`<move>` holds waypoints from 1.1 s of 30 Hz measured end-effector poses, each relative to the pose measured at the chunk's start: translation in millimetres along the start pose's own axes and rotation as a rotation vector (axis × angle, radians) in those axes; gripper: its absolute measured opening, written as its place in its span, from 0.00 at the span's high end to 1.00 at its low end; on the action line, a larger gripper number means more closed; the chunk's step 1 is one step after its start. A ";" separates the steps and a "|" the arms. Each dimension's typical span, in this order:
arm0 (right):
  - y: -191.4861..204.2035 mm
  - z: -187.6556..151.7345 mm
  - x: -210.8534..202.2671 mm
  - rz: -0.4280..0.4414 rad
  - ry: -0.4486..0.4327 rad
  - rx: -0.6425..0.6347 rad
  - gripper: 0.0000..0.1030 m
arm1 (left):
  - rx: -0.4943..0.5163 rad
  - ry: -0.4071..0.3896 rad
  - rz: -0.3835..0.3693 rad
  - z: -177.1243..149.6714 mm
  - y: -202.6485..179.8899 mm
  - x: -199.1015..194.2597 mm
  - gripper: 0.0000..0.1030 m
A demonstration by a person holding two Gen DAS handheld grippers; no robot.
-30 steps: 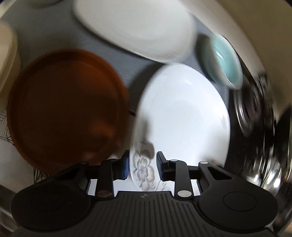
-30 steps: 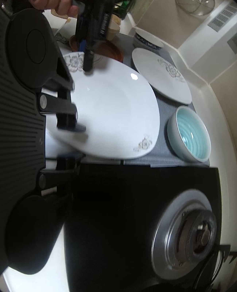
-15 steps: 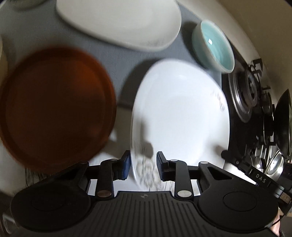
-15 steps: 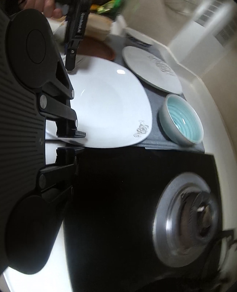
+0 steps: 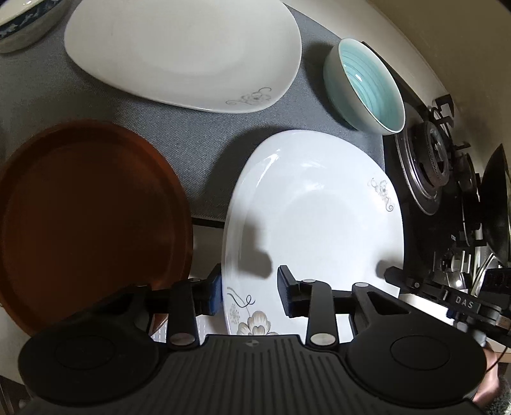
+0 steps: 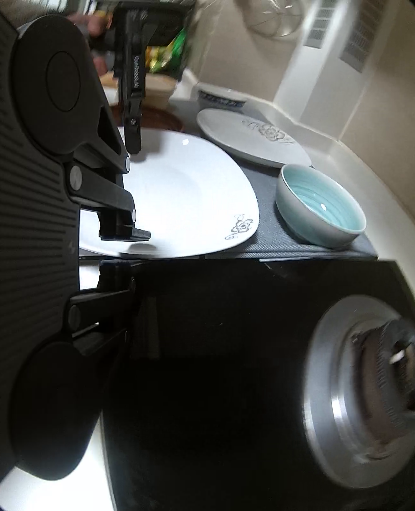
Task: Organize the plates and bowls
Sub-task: 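Lift the white square plate with both grippers toward the other white plate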
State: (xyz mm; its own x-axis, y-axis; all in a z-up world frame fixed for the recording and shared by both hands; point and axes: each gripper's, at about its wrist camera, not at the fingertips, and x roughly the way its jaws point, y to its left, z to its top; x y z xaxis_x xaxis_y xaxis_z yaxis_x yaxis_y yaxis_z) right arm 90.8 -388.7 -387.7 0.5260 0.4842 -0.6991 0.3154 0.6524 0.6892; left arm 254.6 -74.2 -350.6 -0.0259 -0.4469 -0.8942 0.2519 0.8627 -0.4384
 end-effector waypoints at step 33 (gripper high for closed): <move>51.6 -7.4 2.4 -0.244 -0.048 -0.347 0.85 | 0.030 -0.069 0.178 -27.0 -29.9 -7.1 0.68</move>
State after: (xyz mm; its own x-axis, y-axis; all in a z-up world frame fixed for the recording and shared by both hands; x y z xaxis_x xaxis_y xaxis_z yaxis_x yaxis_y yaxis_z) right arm 102.4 -349.6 -355.2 0.5074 0.2689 -0.8187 0.1549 0.9061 0.3936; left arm 221.1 -90.4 -333.6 0.0876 -0.3040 -0.9486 0.2752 0.9226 -0.2703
